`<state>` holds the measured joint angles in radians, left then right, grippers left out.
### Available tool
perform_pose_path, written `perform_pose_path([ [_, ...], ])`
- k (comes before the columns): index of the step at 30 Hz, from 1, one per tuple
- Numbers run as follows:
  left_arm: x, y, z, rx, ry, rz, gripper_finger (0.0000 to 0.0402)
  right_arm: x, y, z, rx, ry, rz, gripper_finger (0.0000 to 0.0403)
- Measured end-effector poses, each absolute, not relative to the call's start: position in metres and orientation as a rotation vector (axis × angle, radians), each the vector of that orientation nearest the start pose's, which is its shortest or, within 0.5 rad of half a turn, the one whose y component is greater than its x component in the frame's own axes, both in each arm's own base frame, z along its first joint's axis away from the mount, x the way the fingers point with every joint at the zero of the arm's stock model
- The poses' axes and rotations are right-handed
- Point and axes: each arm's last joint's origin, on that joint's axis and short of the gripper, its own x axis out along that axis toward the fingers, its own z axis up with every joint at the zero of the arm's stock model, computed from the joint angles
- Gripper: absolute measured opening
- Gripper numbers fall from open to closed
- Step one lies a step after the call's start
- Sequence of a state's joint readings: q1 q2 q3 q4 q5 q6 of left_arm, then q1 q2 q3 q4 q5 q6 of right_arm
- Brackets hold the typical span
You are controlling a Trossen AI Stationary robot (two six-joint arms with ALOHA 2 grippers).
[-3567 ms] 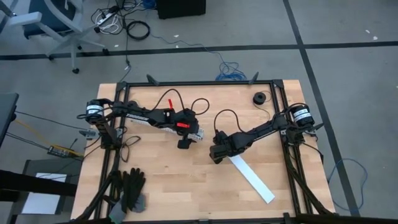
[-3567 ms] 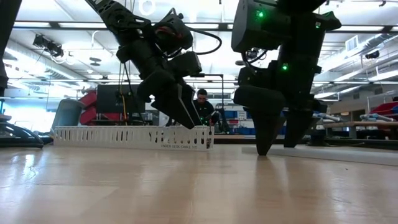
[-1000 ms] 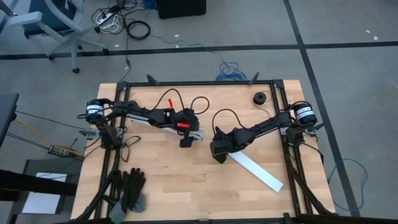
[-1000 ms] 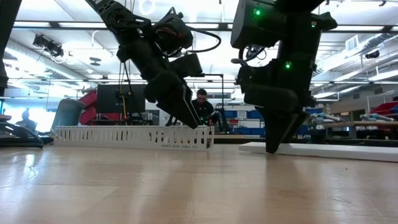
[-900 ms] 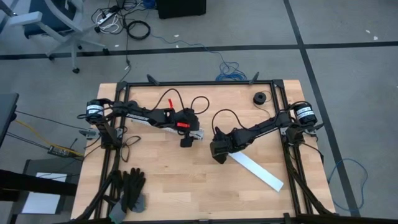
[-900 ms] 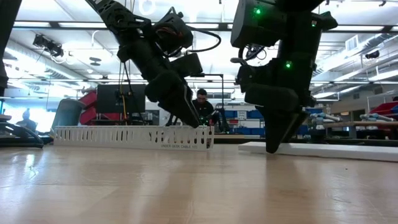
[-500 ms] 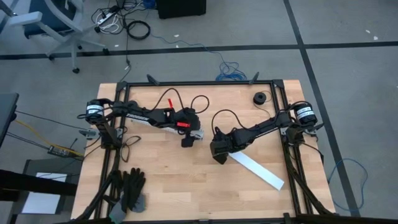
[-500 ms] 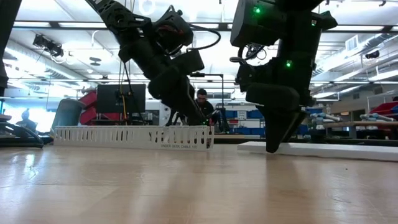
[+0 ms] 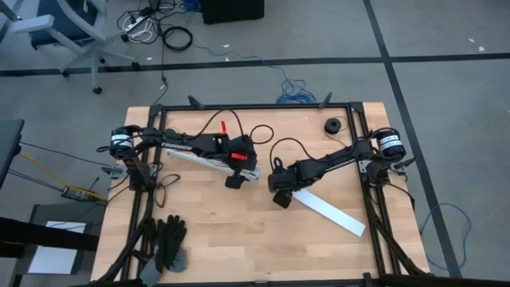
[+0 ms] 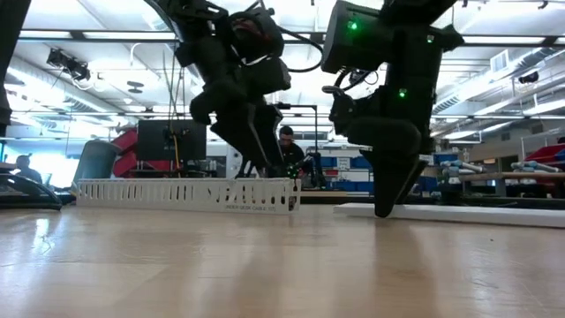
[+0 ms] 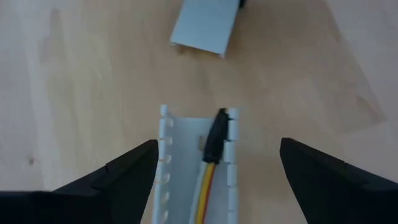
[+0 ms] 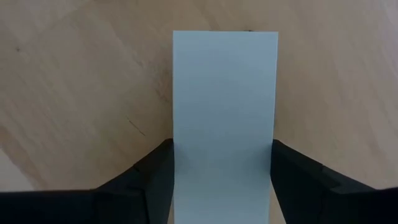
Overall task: Ziptie cables
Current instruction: Close the white cable duct
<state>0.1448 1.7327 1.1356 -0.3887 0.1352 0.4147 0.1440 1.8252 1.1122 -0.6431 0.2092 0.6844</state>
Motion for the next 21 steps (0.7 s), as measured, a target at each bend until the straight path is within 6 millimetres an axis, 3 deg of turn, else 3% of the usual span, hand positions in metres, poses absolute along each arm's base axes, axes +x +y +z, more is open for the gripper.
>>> perform_pose_path([
  [10,0.355,0.053,0.188,0.233,0.955,-0.225,0.0281,0.323,0.029,0.190,0.300,1.143,-0.394,0.0213],
  [21,0.370,0.057,0.180,0.234,0.986,-0.231,0.0278,0.329,0.021,0.197,0.191,1.089,-0.275,0.0213],
])
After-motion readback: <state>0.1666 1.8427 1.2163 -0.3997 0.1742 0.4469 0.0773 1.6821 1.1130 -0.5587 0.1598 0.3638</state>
